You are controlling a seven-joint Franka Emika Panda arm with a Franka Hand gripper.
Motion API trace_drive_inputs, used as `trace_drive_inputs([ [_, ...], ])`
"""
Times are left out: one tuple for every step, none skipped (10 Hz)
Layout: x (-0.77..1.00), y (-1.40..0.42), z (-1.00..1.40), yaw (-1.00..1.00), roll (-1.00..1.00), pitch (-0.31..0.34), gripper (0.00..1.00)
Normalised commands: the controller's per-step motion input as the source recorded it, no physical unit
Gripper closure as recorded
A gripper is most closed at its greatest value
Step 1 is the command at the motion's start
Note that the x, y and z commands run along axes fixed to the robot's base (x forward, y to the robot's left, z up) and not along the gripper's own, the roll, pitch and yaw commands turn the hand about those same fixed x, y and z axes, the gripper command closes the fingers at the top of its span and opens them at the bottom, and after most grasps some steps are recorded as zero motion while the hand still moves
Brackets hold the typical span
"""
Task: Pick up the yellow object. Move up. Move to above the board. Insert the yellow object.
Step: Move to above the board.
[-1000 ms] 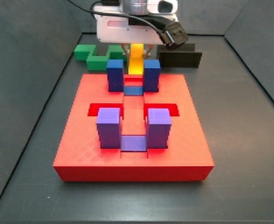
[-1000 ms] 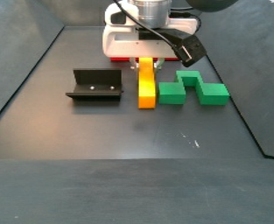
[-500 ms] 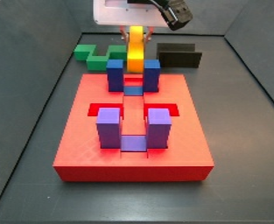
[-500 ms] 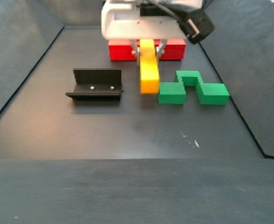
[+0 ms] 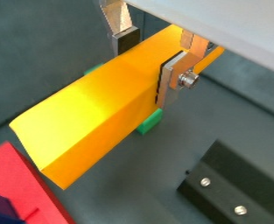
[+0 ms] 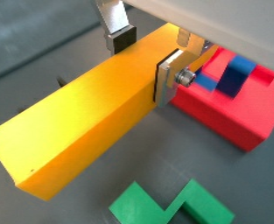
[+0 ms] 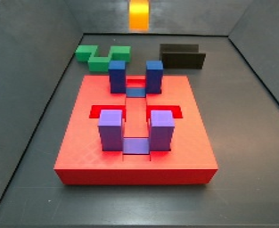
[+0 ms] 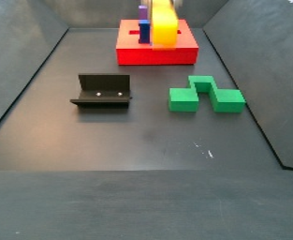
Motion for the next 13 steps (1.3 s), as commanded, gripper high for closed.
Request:
trace_drive_inputs([
  [0.00, 0.00, 1.40, -0.01, -0.06, 0.065, 1.00],
  [0.00, 0.00, 1.40, -0.01, -0.06, 0.058, 1.00],
  [0.02, 0.00, 0.74, -0.01, -0.06, 0.051, 1.00],
  [0.04, 0.01, 0.40, -0.01, -0.05, 0.054, 1.00],
  [0.04, 0.01, 0.24, -0.01, -0.05, 0.057, 1.00],
  [0.02, 0.01, 0.18, 0.00, -0.05, 0.056, 1.00],
  [-0.06, -1.40, 0.27, -0.09, 0.02, 0.209, 1.00],
  [-0.06, -1.40, 0.25, -0.08, 0.03, 0.203, 1.00],
  [-0.05, -1.40, 0.26, -0.03, 0.09, 0.161, 1.00],
  [-0.03, -1.40, 0.26, -0.01, 0.03, 0.143, 1.00],
  [-0.01, -1.40, 0.27, -0.01, 0.01, 0.127, 1.00],
  [0.00, -1.40, 0.27, 0.00, 0.01, 0.127, 1.00],
  [0.05, -0.81, 0.16, 0.00, 0.00, 0.139, 1.00],
])
